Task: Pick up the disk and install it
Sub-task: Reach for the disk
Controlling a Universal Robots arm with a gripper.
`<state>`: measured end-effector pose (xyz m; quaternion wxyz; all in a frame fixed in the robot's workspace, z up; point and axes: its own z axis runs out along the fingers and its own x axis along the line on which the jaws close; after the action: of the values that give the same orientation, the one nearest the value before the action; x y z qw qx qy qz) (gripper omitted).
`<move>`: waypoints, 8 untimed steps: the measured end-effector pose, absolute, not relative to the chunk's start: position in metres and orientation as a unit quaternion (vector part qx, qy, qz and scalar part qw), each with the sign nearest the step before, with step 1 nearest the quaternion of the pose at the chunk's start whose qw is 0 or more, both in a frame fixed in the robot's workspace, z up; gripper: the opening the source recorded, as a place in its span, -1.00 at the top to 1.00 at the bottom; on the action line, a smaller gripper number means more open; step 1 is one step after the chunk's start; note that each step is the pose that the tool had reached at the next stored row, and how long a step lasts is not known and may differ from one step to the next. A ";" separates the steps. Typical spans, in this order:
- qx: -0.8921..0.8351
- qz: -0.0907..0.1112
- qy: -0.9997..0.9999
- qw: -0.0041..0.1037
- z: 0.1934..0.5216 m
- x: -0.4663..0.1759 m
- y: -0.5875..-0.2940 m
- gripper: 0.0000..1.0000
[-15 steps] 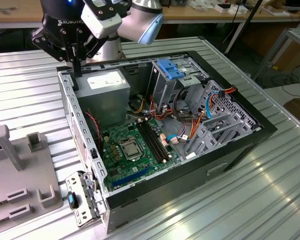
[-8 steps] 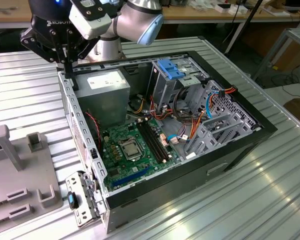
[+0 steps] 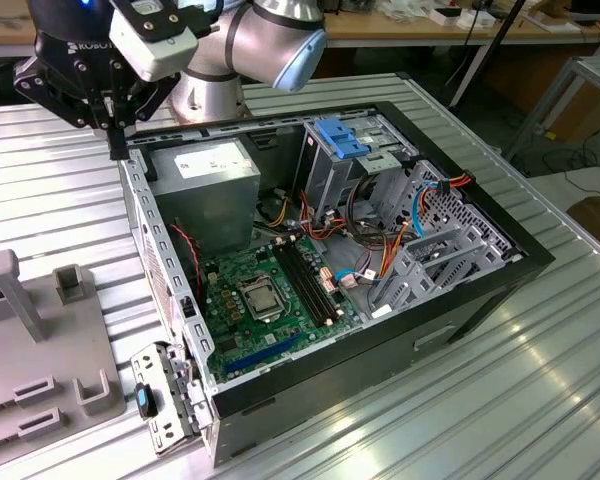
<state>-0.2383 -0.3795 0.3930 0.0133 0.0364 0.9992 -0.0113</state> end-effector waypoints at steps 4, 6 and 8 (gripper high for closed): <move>0.036 -0.011 0.999 0.013 0.393 -0.249 -0.379 0.79; 0.036 -0.011 0.999 0.012 0.393 -0.253 -0.379 0.79; 0.036 -0.011 0.999 0.012 0.393 -0.256 -0.379 0.79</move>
<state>-0.2563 -0.3791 0.3928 0.0118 0.0362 0.9992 -0.0113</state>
